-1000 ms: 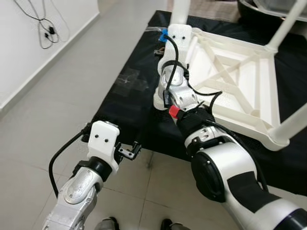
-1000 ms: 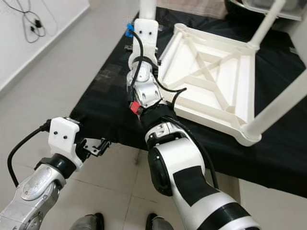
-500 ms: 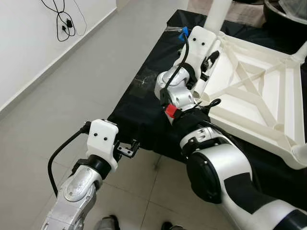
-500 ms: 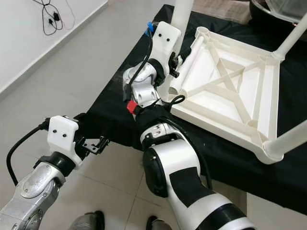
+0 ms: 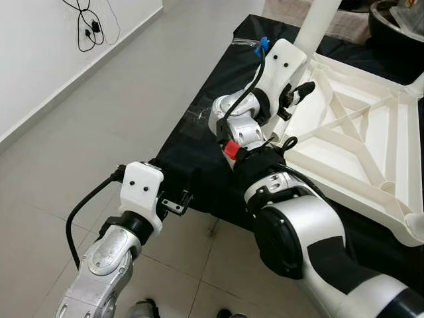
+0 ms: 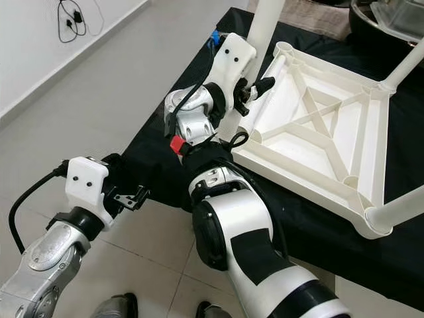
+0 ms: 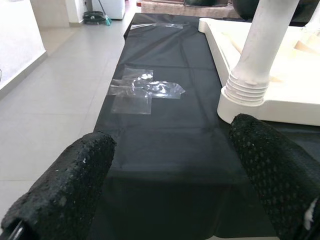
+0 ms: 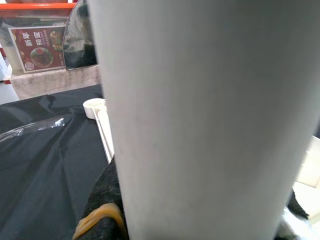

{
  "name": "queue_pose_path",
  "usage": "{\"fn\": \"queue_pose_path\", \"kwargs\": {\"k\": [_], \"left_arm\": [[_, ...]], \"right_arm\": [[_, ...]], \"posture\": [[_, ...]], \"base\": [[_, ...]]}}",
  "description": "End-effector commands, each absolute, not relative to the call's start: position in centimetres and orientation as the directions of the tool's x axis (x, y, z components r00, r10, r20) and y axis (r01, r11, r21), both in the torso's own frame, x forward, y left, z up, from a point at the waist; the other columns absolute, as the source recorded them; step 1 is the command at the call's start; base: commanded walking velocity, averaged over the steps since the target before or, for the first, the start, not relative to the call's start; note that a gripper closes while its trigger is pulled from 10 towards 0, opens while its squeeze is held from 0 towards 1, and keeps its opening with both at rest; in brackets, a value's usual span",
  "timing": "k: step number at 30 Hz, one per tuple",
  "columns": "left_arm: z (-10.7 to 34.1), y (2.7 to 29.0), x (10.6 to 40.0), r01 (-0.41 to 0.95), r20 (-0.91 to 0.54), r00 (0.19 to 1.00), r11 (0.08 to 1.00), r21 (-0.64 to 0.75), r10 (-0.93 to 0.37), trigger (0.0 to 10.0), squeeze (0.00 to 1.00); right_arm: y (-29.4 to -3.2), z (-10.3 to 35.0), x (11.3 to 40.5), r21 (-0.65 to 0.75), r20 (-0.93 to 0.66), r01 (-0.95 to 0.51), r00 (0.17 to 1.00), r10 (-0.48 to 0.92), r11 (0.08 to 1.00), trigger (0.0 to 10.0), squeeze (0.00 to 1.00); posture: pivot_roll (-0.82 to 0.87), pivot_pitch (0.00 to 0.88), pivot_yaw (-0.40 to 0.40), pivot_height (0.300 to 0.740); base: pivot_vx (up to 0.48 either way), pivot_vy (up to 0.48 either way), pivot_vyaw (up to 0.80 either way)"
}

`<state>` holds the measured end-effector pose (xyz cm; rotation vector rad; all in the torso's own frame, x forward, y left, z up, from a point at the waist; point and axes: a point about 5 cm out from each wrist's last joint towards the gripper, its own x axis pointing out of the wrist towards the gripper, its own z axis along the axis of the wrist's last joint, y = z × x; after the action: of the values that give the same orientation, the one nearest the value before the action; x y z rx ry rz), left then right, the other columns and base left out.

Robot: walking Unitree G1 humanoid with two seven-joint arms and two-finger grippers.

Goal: Building children table

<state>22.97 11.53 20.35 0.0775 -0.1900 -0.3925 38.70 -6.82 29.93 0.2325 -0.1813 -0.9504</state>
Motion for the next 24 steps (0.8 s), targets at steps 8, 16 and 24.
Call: {"fn": "queue_pose_path", "kwargs": {"k": [8, 16, 24], "left_arm": [[19.9, 11.4, 23.0, 0.379, 0.151, 0.908, 0.919, 0.110, -0.392, 10.0, 0.00], [19.6, 11.3, 22.8, 0.379, 0.146, 0.909, 0.920, 0.104, -0.391, 10.0, 0.00], [19.6, 11.3, 22.9, 0.377, 0.150, 0.909, 0.920, 0.103, -0.389, 10.0, 0.00]], "right_arm": [[-8.3, 24.7, 38.9, 0.190, -0.143, 0.840, 0.536, -0.832, 0.508, 10.0, 1.00], [-7.6, 25.9, 39.1, 0.227, -0.051, 0.780, 0.608, -0.793, 0.583, 10.0, 0.00], [-6.6, 26.1, 39.3, 0.222, 0.036, 0.679, 0.712, -0.702, 0.700, 10.0, 0.00]], "posture": [[0.15, 0.252, -0.087, 0.740], [0.14, 0.237, -0.085, 0.740], [0.14, 0.214, -0.088, 0.740]], "base": [[0.000, 0.000, 0.00], [0.000, 0.000, 0.00], [0.000, 0.000, 0.00]]}}
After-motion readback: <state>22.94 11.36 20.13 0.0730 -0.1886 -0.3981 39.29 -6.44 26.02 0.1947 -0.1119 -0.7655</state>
